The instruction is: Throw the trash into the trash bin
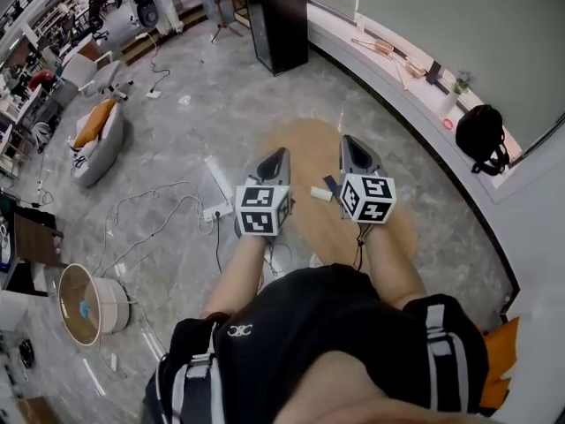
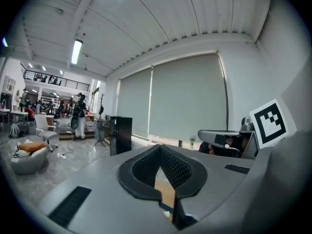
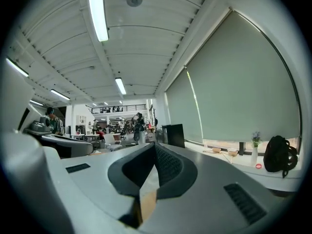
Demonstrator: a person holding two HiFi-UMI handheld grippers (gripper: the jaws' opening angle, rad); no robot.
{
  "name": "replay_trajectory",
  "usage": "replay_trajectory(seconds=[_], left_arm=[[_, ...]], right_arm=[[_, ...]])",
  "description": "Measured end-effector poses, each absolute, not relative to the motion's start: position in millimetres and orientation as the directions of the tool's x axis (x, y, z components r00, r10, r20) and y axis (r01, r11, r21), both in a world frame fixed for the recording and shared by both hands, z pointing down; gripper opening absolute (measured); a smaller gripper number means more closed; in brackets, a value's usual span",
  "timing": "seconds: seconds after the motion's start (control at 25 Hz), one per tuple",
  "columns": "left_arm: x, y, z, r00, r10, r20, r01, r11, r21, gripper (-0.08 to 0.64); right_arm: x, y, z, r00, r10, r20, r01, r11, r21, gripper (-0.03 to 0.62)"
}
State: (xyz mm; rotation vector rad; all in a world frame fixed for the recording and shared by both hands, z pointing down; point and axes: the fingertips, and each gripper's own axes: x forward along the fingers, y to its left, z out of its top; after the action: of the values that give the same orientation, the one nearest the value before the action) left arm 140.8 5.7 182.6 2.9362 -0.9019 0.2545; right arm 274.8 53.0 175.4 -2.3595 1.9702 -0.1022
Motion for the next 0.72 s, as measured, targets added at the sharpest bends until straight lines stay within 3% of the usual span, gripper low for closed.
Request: replay_trajectory(seconds=[0.4,0.72], left_arm=[[207.9,-89.0,207.7,0.785,-0.565,0.255,-0.596,-0.800,0.063,0.012],[222.0,-123.7,246.3,0.787,-0.518,0.336,-0.580,-0.806,0.116,0.012]], right_arm=[[353.6,-40.9,200.6,0.150,-0.985,0.081,-0.981,-0.159,-0.110,0.012],[370.5,-71.0,246.2,0.181,-0.968,0.176,-0.974,-0.201,-0.104,0.012]])
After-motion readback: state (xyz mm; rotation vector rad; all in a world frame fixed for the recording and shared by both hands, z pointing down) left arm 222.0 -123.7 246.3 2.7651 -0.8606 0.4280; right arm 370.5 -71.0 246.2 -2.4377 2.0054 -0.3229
